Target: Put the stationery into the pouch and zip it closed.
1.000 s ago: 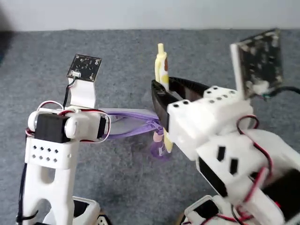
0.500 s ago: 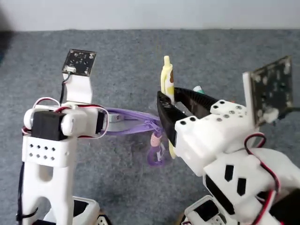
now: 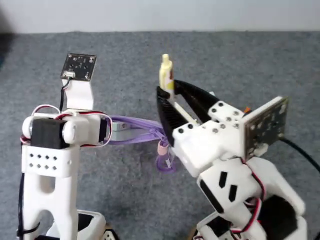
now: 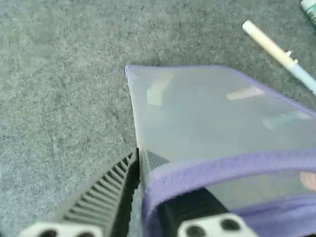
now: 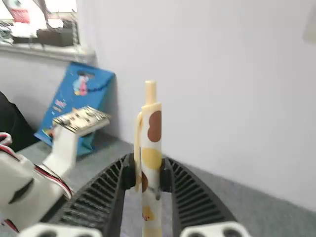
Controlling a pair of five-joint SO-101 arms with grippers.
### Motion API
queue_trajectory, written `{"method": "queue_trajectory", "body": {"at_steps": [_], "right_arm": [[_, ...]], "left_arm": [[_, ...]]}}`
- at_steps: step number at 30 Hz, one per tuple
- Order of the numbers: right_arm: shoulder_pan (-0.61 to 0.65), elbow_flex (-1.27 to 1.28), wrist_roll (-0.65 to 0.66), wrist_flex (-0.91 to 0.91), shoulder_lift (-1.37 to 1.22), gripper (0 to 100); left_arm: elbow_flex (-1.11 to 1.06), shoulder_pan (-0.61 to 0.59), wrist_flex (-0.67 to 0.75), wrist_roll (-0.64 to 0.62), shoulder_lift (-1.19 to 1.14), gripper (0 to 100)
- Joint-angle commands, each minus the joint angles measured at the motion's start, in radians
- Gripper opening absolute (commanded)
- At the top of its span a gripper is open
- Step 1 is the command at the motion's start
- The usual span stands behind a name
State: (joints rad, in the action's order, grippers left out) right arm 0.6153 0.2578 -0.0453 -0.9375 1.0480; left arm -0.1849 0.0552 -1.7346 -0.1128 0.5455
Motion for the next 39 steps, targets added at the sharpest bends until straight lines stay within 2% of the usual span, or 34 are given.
{"method": "queue_trajectory", "body": {"at_steps": [1,7,14,19,23,30,36,39], "right_arm": [[0.022,0.046,0.012,0.14,-0.008,0.7],[0.104,0.061,0.012,0.28,-0.104,0.7],[0.171,0.089,0.012,0.348,-0.2,0.7],[0.226,0.187,0.012,0.392,-0.205,0.7],[0.22,0.273,0.017,0.44,-0.202,0.7],[0.17,0.293,0.023,0.387,-0.186,2.0],[0.17,0.295,0.038,0.208,-0.102,16.3],[0.17,0.295,0.038,0.154,-0.058,16.9]], "left_arm": [[0.004,-0.003,-0.017,-0.012,0.008,1],[0.001,-0.003,0.0,-0.012,0.002,1],[0.001,-0.003,0.017,-0.012,0.0,1],[0.001,-0.003,0.017,-0.012,0.0,1],[0.001,-0.003,0.017,-0.012,0.0,1],[0.001,-0.006,0.015,-0.012,0.002,1],[0.001,-0.005,0.017,-0.012,0.002,1],[0.001,-0.005,0.018,-0.012,0.002,1]]}}
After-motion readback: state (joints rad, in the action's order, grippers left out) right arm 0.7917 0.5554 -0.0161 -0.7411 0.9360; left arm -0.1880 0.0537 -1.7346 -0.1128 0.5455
